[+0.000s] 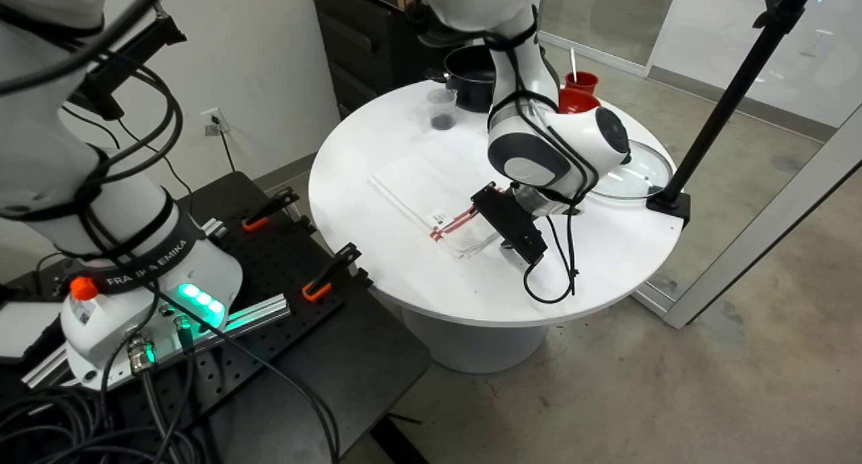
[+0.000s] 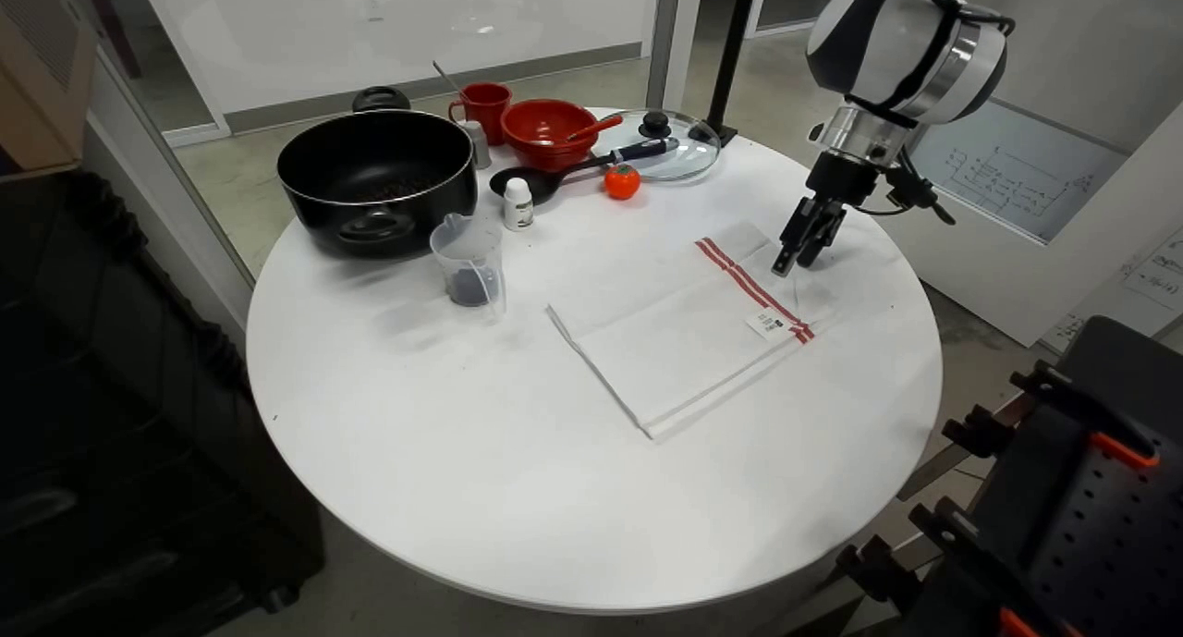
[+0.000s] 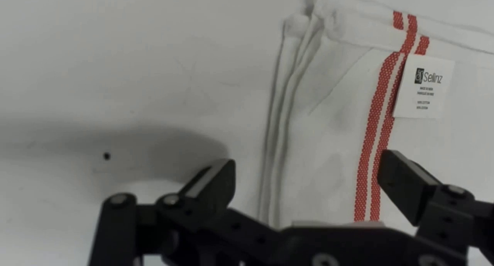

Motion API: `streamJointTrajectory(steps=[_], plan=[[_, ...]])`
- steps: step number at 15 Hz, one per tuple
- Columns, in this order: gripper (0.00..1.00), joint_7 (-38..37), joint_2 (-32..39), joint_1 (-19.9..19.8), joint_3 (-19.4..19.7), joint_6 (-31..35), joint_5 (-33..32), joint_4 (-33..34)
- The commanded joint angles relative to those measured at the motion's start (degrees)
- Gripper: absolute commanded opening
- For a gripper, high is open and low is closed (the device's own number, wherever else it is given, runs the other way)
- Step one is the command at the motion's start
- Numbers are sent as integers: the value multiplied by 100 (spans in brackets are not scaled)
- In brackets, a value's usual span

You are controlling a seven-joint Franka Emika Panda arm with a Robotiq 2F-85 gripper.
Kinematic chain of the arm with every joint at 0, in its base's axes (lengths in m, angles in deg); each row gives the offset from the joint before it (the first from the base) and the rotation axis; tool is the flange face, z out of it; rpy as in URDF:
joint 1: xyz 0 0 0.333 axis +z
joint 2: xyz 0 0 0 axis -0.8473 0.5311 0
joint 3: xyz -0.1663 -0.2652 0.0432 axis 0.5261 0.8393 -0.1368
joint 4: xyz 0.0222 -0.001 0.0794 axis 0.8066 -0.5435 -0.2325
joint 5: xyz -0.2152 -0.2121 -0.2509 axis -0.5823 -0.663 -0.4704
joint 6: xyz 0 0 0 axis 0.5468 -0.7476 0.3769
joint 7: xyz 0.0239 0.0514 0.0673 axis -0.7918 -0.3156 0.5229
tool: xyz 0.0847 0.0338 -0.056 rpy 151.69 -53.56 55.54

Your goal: Fold the towel

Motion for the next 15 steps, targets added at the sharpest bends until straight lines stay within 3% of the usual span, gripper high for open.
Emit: streamJointTrajectory(steps=[1, 5, 7, 15], plan=[[100, 205, -399, -2, -88, 603, -18, -562], [100, 347, -526, -115, -301, 1255, 92, -888], [74, 417, -549, -208, -446, 1608, 102, -1037], [15, 362, -509, -594, -897, 2206, -83, -1339]])
